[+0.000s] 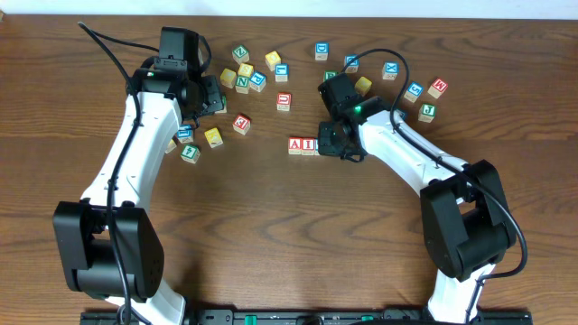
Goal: Spell out AI2
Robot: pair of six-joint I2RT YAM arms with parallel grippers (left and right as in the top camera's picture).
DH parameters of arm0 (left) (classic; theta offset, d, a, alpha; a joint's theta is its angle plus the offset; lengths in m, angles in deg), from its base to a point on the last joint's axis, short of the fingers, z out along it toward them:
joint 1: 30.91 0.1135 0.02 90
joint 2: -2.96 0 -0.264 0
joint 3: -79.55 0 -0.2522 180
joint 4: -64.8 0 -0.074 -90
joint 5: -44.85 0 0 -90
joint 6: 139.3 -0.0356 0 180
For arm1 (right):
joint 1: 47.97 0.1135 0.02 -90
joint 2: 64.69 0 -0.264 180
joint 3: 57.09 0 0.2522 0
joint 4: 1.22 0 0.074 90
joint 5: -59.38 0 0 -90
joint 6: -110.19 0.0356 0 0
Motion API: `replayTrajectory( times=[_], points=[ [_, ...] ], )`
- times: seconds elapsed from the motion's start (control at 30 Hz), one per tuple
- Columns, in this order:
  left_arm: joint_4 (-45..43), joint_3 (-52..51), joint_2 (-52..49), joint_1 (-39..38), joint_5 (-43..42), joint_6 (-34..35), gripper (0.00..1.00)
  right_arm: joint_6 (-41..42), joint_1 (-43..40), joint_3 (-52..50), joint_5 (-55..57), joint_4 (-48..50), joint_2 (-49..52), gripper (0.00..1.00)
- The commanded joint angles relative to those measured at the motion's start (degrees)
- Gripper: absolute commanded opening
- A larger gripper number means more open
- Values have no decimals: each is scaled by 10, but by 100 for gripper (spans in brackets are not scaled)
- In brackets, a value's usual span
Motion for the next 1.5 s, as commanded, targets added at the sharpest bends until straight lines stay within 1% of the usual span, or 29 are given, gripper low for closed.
replayTrajectory(
  times=[0.0, 0.53, 1.03, 1.47],
  points=[
    [2, -5, -4, 0, 5, 3, 8, 9, -4, -4, 17, 5, 0, 4],
    [-3, -5, -4, 0, 5, 3, 8, 8, -2, -8, 26, 25, 4, 5],
    [-5, -5, -4, 0, 5, 3, 8, 2, -5, -8, 21, 40, 20, 8],
    [-7, -5, -4, 0, 5, 3, 8, -24, -5, -8, 8, 48, 20, 7]
  ],
)
